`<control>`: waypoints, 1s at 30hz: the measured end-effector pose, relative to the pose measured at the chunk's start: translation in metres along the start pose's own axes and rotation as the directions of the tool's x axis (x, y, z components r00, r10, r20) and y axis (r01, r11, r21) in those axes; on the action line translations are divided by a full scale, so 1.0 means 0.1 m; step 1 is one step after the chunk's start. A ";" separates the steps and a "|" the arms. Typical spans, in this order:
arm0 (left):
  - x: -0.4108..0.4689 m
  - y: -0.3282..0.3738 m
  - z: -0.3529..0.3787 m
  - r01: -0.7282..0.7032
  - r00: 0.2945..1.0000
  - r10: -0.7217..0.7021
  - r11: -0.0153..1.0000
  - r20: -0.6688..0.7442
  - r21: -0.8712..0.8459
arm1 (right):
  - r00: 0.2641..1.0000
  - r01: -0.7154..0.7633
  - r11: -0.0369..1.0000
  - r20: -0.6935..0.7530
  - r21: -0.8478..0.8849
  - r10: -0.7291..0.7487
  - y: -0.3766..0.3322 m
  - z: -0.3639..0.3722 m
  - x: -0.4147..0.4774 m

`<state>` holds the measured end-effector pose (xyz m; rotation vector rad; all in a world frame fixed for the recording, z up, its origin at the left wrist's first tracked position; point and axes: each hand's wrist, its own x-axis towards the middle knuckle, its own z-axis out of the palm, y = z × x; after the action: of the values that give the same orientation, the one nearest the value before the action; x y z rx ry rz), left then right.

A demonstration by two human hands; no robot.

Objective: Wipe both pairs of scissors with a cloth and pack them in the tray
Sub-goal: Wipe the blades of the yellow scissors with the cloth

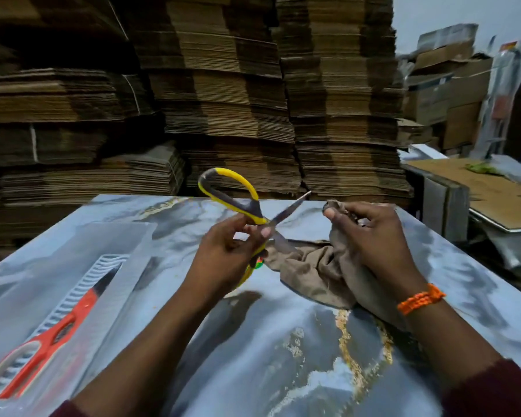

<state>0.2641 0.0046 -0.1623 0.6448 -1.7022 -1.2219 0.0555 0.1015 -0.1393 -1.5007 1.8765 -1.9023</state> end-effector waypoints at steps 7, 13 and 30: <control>0.08 -0.10 -0.22 -0.604 0.779 0.567 0.559 0.268 0.568 | 0.990 -0.133 0.958 0.077 0.253 0.118 -0.16 -0.02 -0.05; 0.06 -0.07 -0.21 -0.528 0.809 0.573 0.606 0.134 0.595 | 0.959 0.088 0.996 0.273 -0.028 -0.077 -0.16 -0.01 -0.03; 0.01 -0.08 -0.17 -0.413 0.899 0.437 0.809 0.043 0.418 | 0.763 0.644 0.643 0.416 -0.414 -0.495 -0.05 0.46 -0.32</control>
<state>0.2776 -0.0071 -0.1680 0.4949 -1.9474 -0.5175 0.1048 0.0906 -0.1634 -2.6641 2.0559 -1.2200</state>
